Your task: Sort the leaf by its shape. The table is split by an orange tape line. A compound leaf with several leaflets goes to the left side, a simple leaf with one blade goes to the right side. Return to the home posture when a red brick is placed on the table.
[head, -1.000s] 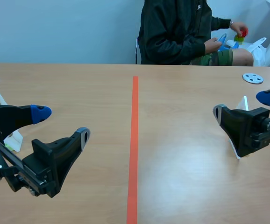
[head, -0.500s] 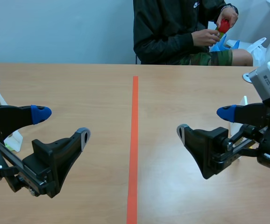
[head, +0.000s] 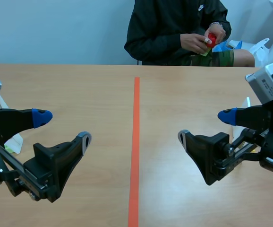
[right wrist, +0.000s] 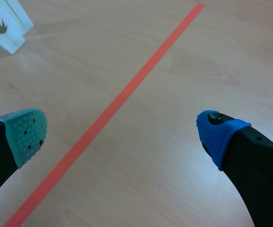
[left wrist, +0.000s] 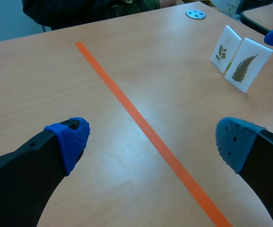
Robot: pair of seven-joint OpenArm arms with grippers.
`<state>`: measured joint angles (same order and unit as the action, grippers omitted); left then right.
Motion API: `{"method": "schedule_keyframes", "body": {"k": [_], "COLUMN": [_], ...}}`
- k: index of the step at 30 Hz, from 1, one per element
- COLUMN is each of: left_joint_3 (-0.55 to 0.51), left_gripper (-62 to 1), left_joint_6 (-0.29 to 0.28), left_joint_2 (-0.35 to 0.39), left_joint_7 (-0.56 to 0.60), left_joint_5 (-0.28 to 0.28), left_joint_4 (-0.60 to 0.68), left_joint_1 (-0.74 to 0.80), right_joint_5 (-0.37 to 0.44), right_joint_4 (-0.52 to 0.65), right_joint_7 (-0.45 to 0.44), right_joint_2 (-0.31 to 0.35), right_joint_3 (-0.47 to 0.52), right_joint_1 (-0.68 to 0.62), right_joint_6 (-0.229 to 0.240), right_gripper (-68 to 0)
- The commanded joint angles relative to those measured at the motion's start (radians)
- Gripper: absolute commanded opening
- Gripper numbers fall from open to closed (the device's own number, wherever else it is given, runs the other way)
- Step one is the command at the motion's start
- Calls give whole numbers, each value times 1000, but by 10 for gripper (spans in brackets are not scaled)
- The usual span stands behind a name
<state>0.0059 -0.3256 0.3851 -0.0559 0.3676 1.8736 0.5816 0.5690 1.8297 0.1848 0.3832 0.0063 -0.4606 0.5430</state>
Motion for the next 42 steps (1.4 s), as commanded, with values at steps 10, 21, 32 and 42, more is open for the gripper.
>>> {"method": "schedule_keyframes", "body": {"k": [10, 21, 32, 42], "left_joint_3": [-8, -8, -8, -8], "left_gripper": [-37, -37, -37, -37], "left_joint_6": [-2, -2, -2, -2], "left_joint_2": [-2, -2, -2, -2], "left_joint_7": [9, 9, 10, 10], "left_joint_5": [6, 6, 7, 7], "left_joint_4": [7, 7, 7, 7], "left_joint_1": [-3, -3, -3, -3], "right_joint_5": [12, 11, 11, 11], "right_joint_4": [2, 2, 2, 2], "right_joint_7": [-28, -48, -72, -72], "right_joint_2": [10, 10, 10, 10], "right_joint_3": [5, 5, 5, 5], "right_joint_1": [9, 9, 9, 9], "right_joint_6": [-1, 0, 0, 0], "right_gripper": [4, 4, 4, 4]}}
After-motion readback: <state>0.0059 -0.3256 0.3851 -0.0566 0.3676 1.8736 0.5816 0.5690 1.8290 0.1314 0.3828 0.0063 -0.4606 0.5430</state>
